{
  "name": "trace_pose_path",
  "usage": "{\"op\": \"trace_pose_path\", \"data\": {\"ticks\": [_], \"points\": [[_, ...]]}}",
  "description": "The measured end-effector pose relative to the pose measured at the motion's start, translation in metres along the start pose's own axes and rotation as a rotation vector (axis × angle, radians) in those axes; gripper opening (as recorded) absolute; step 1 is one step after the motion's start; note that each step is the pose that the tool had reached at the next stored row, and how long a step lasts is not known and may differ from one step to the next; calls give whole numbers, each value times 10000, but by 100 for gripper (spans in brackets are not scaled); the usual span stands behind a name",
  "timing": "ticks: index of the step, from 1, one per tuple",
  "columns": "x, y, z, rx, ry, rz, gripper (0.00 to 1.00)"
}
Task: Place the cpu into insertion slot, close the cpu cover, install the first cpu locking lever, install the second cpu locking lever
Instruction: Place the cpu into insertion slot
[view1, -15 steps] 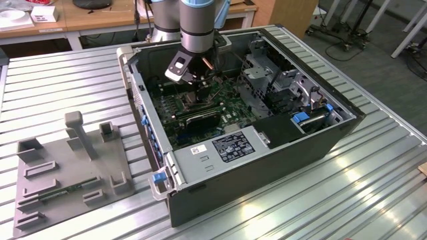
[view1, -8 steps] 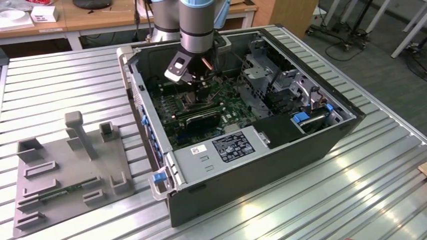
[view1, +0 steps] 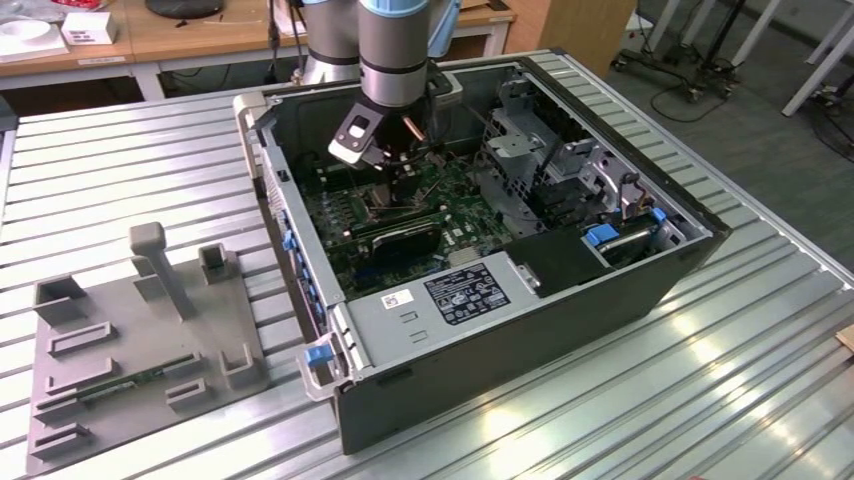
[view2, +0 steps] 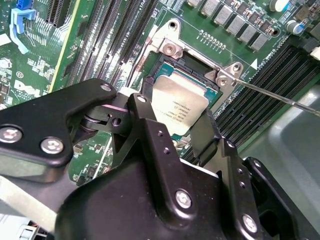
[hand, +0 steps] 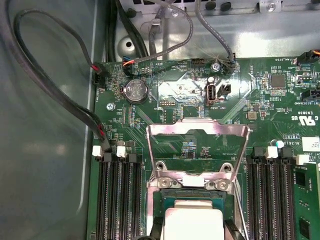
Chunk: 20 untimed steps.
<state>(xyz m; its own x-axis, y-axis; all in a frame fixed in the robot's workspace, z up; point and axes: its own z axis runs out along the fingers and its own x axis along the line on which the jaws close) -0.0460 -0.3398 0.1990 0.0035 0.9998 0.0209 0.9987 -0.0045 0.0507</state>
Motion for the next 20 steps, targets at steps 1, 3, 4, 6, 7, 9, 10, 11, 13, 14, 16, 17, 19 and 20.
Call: {"op": "trace_pose_path", "data": {"ticks": [1,3,4,6,7,9,10,11,13,14,16,17,19,20], "points": [[0,0,0,1,0,1,54],[-1,0,0,2,46,2,54],[-1,0,0,2,74,5,54],[0,0,1,0,78,22,54],[0,0,1,0,76,43,54],[0,0,3,0,75,55,54],[0,0,8,-3,79,66,54],[0,0,13,-3,76,85,54],[-1,-1,22,-3,72,140,54],[-1,-1,26,-3,70,176,54],[-2,-2,29,-3,65,233,54],[-1,-2,29,-3,64,240,54],[-1,-2,31,-5,68,244,54],[-1,-2,31,-5,68,245,54]]}}
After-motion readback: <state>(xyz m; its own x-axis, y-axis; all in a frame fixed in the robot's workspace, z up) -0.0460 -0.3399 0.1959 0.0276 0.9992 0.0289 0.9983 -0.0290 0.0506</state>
